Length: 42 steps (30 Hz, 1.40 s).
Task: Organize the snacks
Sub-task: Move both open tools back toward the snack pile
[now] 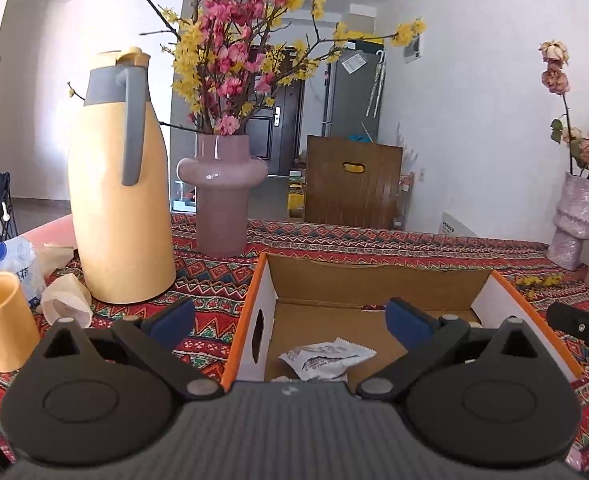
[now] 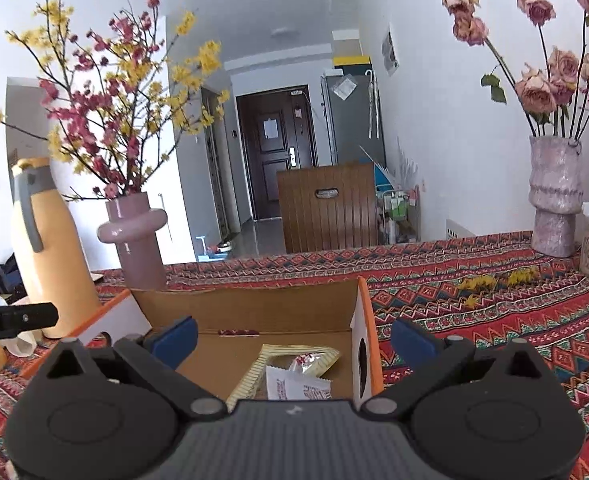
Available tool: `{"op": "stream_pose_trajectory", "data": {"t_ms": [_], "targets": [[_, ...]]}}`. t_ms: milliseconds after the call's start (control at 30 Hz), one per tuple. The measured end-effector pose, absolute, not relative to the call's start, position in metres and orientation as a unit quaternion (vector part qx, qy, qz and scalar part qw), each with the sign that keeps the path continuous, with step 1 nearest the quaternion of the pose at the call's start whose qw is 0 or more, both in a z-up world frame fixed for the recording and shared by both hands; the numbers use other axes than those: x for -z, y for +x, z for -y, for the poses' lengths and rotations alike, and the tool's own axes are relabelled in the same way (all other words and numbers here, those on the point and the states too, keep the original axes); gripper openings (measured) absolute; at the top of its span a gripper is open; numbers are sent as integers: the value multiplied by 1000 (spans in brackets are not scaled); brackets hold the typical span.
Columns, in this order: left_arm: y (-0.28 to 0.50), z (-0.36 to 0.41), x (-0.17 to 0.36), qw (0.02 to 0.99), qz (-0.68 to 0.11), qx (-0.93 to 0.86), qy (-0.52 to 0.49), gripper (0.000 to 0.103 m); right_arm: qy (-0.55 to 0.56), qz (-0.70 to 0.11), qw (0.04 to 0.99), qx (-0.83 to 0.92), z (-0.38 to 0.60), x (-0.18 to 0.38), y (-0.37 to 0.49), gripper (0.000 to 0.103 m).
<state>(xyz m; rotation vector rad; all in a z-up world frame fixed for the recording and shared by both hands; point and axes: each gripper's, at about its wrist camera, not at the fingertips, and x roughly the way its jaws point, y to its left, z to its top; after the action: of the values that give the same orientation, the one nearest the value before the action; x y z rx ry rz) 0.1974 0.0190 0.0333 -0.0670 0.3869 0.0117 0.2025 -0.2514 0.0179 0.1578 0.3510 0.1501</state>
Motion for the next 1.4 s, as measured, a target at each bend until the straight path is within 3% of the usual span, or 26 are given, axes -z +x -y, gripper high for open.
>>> {"op": "stream_pose_trajectory", "data": {"t_ms": [567,900,1400], "targets": [[153,-51,4,968,-247,-37,-18,103,74,-198,976,-51,273,-12,152,103],[141,-52,27,972,-232,-44,-13,103,91,-252,963,-35,282,21,138,103],[141,-53,30,971,-234,-53,-21,103,100,-250,962,-38,277,26,129,103]]}}
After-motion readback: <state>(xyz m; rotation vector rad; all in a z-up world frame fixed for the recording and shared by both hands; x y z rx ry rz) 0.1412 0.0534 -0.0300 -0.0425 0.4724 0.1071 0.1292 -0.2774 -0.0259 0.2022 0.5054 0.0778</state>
